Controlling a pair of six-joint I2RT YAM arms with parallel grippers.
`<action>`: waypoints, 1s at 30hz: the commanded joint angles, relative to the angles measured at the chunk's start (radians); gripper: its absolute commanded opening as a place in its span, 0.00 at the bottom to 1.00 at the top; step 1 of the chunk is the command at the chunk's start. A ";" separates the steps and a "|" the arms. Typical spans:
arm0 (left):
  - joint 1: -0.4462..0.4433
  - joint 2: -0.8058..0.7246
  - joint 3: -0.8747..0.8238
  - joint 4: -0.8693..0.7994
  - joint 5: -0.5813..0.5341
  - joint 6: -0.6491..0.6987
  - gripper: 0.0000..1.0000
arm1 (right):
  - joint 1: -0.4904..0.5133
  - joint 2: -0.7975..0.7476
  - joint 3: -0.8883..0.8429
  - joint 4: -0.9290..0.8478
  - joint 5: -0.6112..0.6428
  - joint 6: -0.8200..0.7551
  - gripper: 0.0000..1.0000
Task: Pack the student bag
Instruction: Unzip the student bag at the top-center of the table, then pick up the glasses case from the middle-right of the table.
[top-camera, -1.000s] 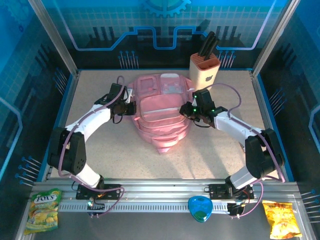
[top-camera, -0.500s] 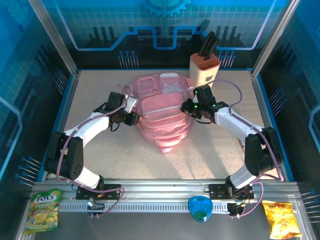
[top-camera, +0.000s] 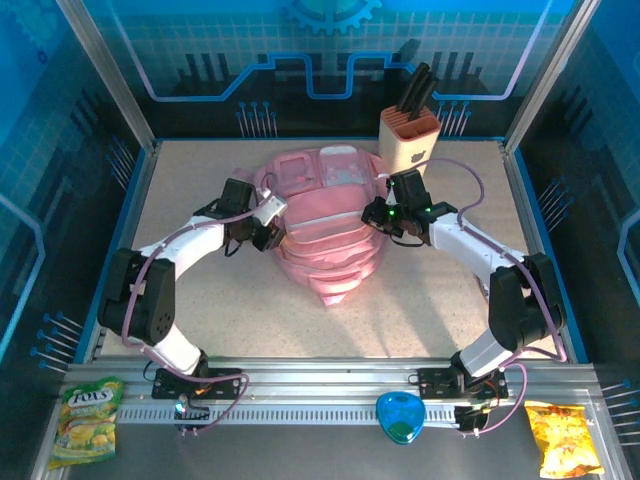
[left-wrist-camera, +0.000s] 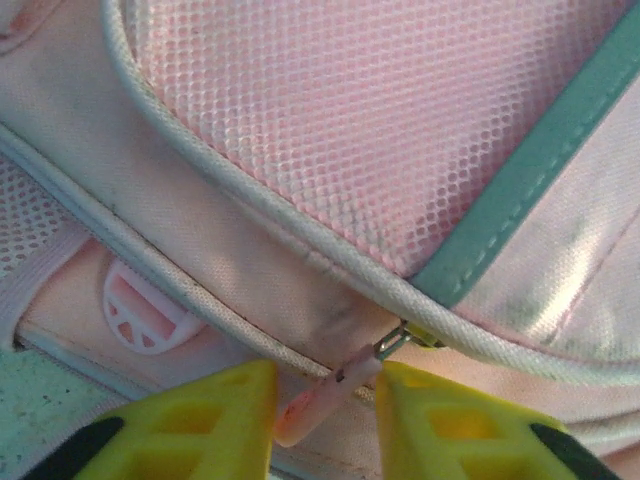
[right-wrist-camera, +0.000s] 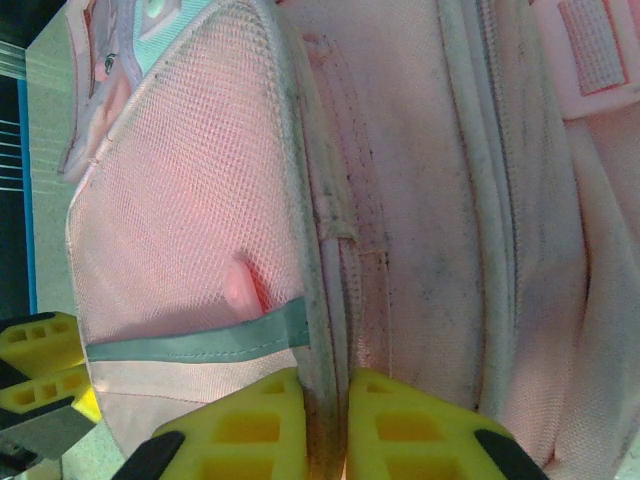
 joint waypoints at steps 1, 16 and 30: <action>0.007 0.021 0.038 -0.040 0.022 0.030 0.21 | -0.021 -0.013 -0.003 0.021 0.014 -0.004 0.14; 0.007 -0.049 0.013 0.065 -0.089 -0.131 0.20 | -0.023 -0.075 -0.018 -0.013 0.044 -0.048 0.31; 0.018 -0.293 -0.039 0.108 -0.455 -0.520 0.88 | -0.141 -0.279 -0.119 -0.440 0.486 -0.153 0.80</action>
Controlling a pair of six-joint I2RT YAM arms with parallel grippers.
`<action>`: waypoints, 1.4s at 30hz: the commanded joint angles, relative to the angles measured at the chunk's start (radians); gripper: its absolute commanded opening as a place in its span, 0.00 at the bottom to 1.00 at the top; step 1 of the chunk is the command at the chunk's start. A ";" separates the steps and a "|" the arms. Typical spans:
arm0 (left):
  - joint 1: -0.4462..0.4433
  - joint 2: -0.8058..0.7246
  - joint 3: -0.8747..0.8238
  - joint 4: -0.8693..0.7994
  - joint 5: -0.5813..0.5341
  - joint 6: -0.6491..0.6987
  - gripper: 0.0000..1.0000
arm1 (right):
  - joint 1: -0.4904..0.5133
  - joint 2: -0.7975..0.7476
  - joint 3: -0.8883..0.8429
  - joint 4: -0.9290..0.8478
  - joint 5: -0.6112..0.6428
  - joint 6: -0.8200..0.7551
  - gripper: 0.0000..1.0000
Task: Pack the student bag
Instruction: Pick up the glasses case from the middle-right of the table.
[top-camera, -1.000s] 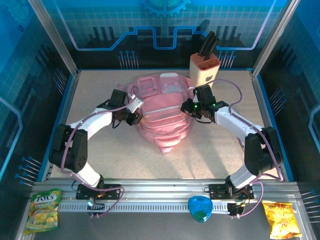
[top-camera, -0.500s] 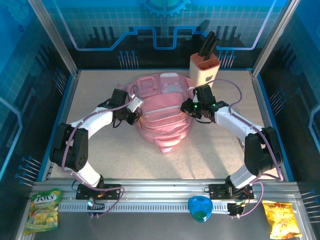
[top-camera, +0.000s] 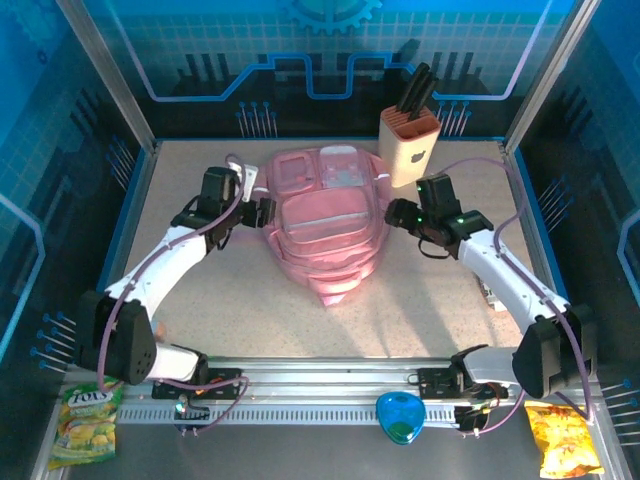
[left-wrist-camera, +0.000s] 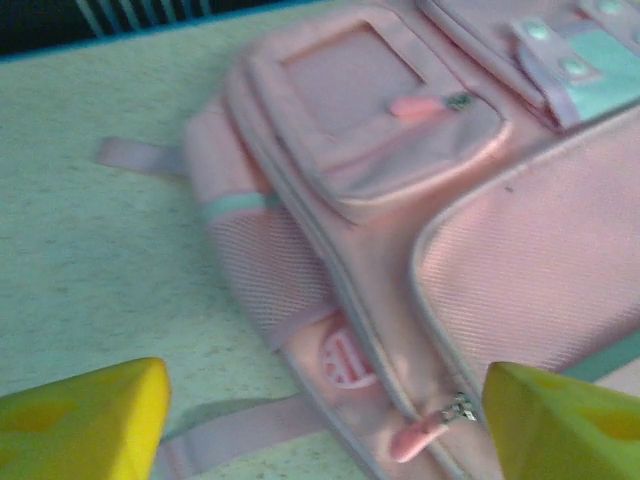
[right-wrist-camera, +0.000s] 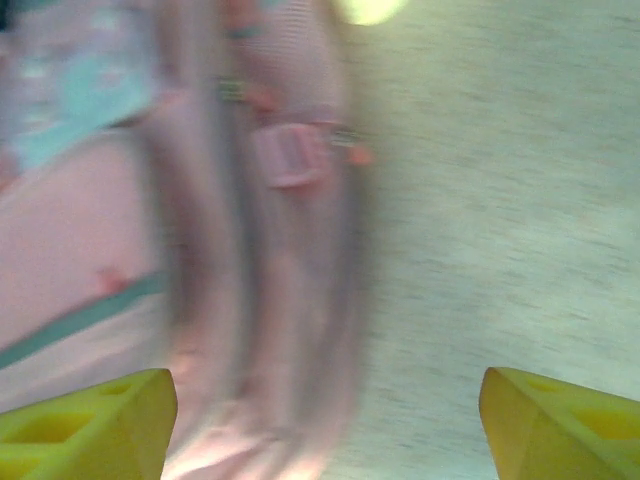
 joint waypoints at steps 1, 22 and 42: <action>0.016 -0.046 -0.033 0.019 -0.116 -0.161 0.91 | -0.090 -0.013 -0.081 -0.166 0.165 -0.040 0.81; 0.022 -0.060 0.028 0.009 0.013 -0.252 0.99 | -0.599 0.165 -0.182 -0.095 0.167 -0.248 1.00; 0.022 -0.026 0.053 -0.025 0.084 -0.233 0.99 | -0.565 0.163 -0.226 -0.112 0.037 -0.189 0.99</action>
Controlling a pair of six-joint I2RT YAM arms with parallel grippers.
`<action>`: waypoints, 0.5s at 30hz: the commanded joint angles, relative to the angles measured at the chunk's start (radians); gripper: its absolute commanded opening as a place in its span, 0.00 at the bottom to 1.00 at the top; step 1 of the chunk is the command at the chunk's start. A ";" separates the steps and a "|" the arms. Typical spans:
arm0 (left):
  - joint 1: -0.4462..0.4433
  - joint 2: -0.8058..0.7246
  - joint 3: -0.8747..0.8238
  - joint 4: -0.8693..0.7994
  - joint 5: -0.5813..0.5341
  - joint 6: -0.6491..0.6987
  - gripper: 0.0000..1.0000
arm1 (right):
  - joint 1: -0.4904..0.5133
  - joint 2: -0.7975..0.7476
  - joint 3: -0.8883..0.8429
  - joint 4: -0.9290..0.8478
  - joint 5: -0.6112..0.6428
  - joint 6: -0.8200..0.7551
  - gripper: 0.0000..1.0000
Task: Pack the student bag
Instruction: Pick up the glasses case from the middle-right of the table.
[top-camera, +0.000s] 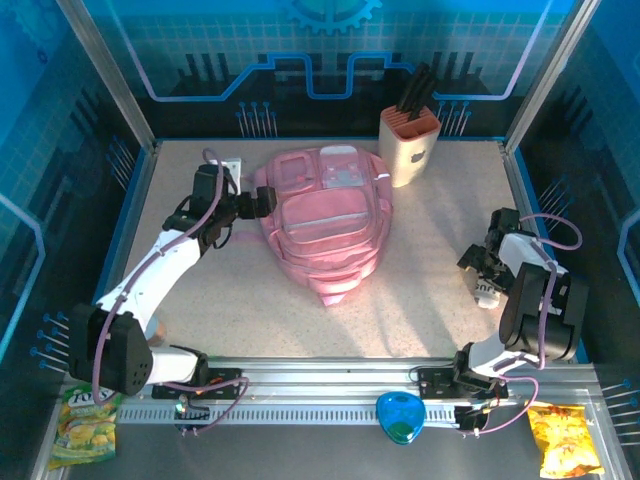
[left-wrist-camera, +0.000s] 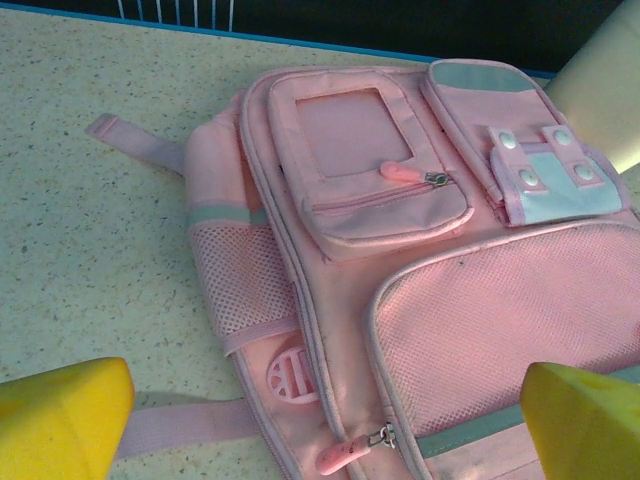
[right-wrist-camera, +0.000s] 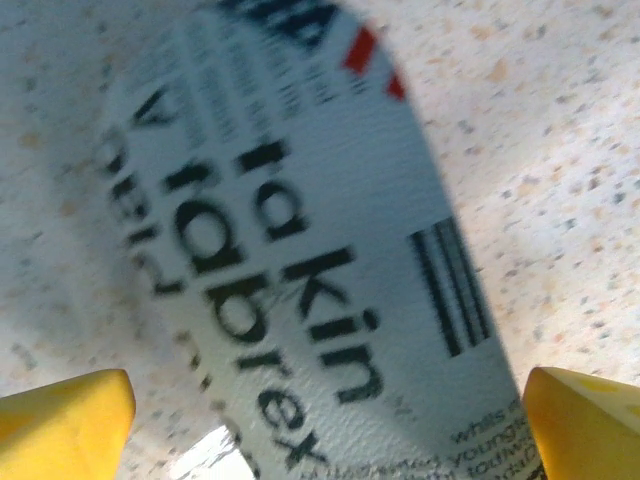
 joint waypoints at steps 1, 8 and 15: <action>0.010 0.017 0.040 -0.024 0.036 0.019 0.99 | 0.041 -0.031 -0.016 -0.030 -0.030 0.028 0.98; 0.010 0.028 0.057 -0.047 0.081 0.025 0.99 | 0.043 0.044 -0.002 -0.024 0.003 0.034 0.81; -0.007 0.051 0.077 -0.068 0.184 0.063 0.98 | 0.044 0.053 -0.005 -0.007 -0.014 0.028 0.64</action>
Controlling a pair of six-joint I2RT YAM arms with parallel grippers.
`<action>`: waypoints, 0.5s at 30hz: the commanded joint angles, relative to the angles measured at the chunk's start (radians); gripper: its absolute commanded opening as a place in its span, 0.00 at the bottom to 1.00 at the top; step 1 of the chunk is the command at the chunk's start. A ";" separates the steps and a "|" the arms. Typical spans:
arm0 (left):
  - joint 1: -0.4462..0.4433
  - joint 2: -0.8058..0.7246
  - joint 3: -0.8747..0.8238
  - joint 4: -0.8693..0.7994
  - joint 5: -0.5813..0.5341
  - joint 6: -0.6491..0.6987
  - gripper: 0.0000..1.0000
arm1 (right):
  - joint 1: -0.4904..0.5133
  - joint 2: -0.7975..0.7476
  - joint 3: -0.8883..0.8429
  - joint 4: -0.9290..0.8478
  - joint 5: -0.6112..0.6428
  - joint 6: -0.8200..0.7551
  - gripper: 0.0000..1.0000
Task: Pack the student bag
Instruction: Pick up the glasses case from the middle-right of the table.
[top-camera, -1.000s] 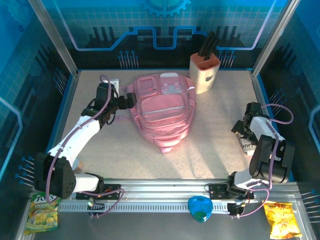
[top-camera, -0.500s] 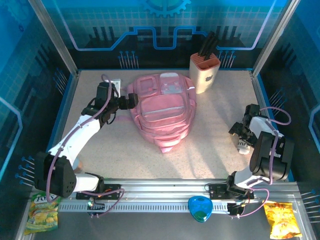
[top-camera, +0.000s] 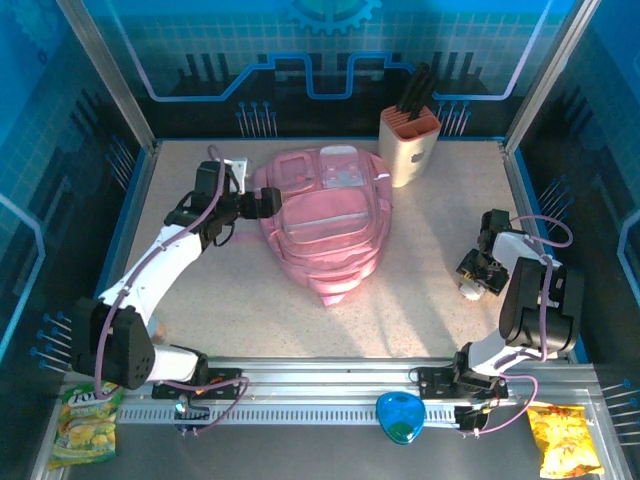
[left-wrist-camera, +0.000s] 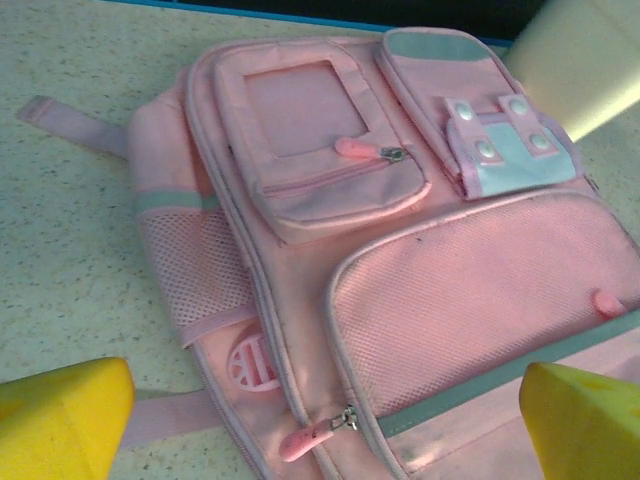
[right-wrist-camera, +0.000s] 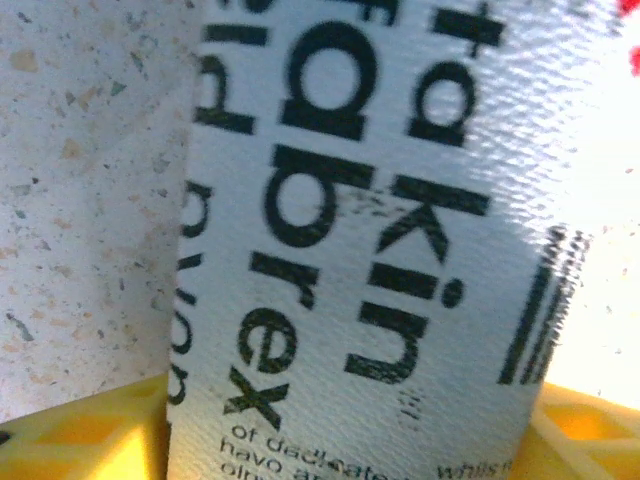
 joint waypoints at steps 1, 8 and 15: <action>-0.016 0.027 0.046 -0.036 0.088 0.052 0.97 | 0.007 -0.003 -0.002 -0.002 -0.017 0.004 0.61; -0.188 0.119 0.126 -0.128 0.054 0.277 0.93 | 0.032 -0.123 -0.015 -0.002 -0.059 0.012 0.54; -0.330 0.255 0.209 -0.231 -0.025 0.525 0.86 | 0.133 -0.229 0.007 -0.016 -0.133 0.029 0.53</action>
